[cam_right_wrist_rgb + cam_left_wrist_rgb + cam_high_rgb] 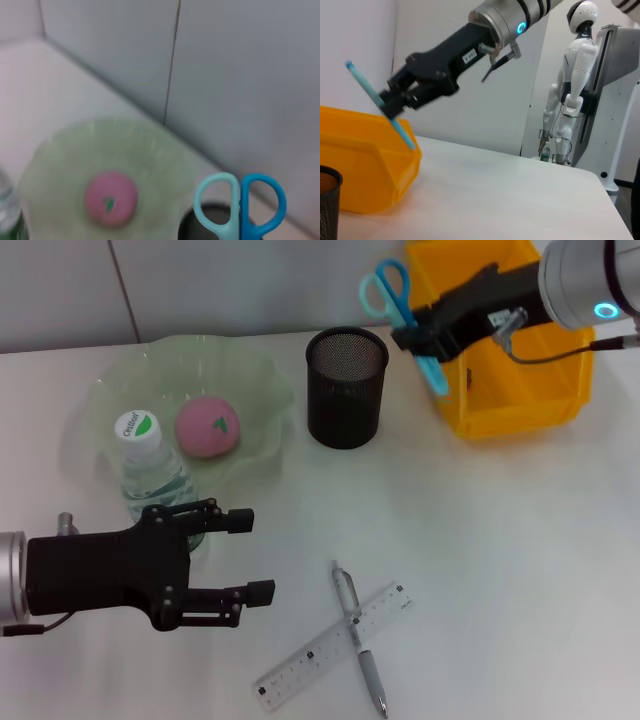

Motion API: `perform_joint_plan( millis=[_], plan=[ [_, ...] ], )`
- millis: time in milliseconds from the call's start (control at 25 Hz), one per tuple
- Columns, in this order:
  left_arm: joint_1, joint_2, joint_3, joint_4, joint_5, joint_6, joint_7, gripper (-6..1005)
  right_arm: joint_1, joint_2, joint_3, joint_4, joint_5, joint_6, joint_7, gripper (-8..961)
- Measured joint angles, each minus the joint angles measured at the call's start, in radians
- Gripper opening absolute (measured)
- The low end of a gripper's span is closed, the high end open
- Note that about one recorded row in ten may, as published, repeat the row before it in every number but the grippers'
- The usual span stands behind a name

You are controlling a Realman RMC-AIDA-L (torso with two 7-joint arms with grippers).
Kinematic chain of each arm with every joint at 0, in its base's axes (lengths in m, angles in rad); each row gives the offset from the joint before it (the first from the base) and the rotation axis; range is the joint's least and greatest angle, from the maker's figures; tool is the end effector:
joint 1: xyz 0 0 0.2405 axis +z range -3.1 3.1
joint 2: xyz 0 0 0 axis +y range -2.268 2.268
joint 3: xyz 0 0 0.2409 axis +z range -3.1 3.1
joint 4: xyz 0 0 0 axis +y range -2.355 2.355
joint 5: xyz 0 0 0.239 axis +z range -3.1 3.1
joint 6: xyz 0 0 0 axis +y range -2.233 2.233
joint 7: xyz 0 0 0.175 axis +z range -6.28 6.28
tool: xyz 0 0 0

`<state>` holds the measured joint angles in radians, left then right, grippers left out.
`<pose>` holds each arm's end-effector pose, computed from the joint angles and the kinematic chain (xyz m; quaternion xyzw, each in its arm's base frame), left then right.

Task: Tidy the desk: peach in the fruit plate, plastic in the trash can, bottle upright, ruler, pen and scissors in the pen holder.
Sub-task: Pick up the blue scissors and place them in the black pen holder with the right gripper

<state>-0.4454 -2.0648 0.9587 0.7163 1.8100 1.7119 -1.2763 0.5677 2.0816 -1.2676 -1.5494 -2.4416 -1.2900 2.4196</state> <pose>-0.2290 0.3161 -0.0289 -0.9558 -0.1114 -0.2698 0.0343 0.1052 0.4277 0.0408 -0.9275 0.2108 0.0162 0.3083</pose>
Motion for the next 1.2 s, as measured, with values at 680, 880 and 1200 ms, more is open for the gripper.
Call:
perform_joint_plan(
  millis=[680, 880, 1200],
  plan=[
    [-0.004, 0.000, -0.005, 0.000, 0.000, 0.000, -0.004, 816, -0.082, 0.000, 0.003, 0.461, 0.776, 0.426, -0.700, 235],
    [-0.006, 0.000, -0.005, 0.000, 0.000, 0.000, -0.004, 816, -0.080, -0.001, 0.006, 0.611, 1.053, 0.442, -1.010, 234],
    [-0.011, 0.000, -0.005, 0.000, 0.000, -0.004, -0.005, 815, -0.077, 0.001, 0.005, 0.760, 1.293, 0.436, -1.291, 234]
  ],
)
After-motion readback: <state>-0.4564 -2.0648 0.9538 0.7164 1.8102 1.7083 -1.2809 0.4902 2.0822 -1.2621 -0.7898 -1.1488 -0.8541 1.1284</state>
